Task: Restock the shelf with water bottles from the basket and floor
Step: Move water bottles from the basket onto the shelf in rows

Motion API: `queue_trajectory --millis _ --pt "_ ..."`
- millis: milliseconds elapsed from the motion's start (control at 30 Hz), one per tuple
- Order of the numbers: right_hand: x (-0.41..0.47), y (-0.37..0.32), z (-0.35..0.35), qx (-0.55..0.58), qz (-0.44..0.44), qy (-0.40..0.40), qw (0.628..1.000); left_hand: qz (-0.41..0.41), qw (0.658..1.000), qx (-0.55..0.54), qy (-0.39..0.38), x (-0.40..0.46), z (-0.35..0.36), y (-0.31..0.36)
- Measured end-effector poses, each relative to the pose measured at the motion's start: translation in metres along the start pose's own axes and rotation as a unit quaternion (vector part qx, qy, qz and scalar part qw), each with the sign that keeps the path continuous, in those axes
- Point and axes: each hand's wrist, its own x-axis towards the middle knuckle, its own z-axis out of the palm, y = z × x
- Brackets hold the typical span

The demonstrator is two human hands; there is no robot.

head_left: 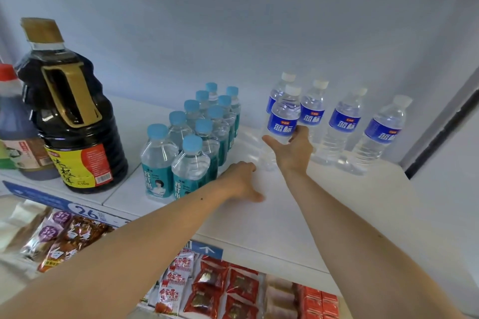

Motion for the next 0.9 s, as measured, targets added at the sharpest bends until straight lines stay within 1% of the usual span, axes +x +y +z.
queue_trajectory --millis 200,400,467,600,900 --pt "0.002 0.004 0.009 -0.018 0.005 -0.014 1.0 0.0 1.0 0.019 0.005 0.0 -0.001 0.0" --pt "-0.009 0.024 0.004 -0.11 0.054 -0.063 0.99 -0.008 0.999 0.042 0.011 0.001 -0.004 0.001" --pt "-0.009 0.027 0.005 -0.128 0.055 -0.071 0.988 -0.007 0.999 0.045 0.011 0.001 -0.003 0.001" --pt "-0.006 0.024 0.01 -0.153 0.049 -0.063 0.985 0.001 0.999 0.047 0.012 -0.001 -0.004 0.002" --pt "-0.002 0.018 0.018 -0.161 0.057 -0.052 0.984 0.003 0.999 0.04 0.014 -0.001 -0.004 -0.001"
